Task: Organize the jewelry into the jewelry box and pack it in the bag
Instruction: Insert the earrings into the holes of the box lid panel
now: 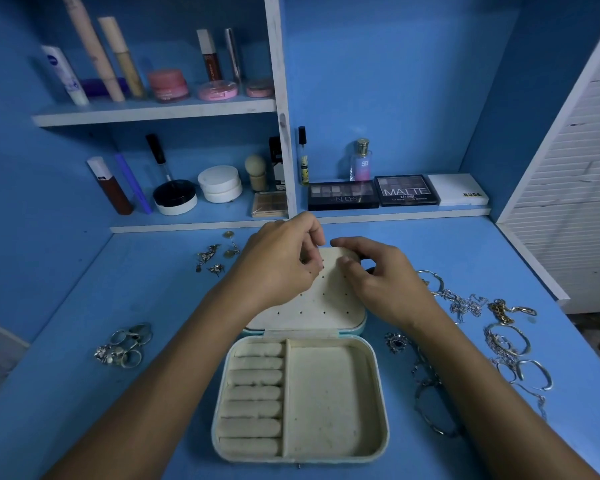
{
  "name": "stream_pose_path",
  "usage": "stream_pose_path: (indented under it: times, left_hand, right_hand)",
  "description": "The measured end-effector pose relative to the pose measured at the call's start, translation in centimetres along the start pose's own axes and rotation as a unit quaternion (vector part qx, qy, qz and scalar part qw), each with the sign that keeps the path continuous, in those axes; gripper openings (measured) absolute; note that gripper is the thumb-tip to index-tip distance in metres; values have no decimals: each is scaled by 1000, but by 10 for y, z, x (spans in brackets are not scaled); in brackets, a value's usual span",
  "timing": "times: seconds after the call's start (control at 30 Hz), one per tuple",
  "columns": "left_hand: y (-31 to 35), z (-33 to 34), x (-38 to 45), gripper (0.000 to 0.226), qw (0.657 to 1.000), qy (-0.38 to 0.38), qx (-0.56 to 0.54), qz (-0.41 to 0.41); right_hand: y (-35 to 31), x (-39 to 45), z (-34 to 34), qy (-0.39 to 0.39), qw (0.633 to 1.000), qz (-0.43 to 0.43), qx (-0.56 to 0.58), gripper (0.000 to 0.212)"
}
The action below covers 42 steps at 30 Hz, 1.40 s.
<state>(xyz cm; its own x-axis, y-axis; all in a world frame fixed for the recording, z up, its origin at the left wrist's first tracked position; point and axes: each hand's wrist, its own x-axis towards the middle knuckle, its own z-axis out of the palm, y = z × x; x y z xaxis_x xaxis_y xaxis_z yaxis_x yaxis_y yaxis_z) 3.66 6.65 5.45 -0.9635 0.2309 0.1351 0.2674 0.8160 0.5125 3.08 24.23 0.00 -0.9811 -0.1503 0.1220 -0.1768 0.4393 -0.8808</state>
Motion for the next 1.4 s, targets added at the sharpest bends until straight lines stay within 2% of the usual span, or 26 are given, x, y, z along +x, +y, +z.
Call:
stream_pose_path:
  times: [0.3,0.67,0.8,1.03,1.4]
  left_hand:
    - [-3,0,2,20,1000,17,-18,13]
    - [-23,5,0,11,994,98,-14,47]
    - [-36,-1,-4,8,987,156,-33,23]
    - [-66,1,-10,13,980,187,-55,-30]
    - [-87,9,-17,19,982,158,-104,-16]
  right_hand:
    - [0,0,0,4,1000,-5,0,28]
    - [0,-1,2,10,1000,5,21,26]
    - [-1,-1,4,13,1000,6,25,20]
    - [-3,0,11,35,998,9,49,26]
    - [3,4,15,37,996,27,81,13]
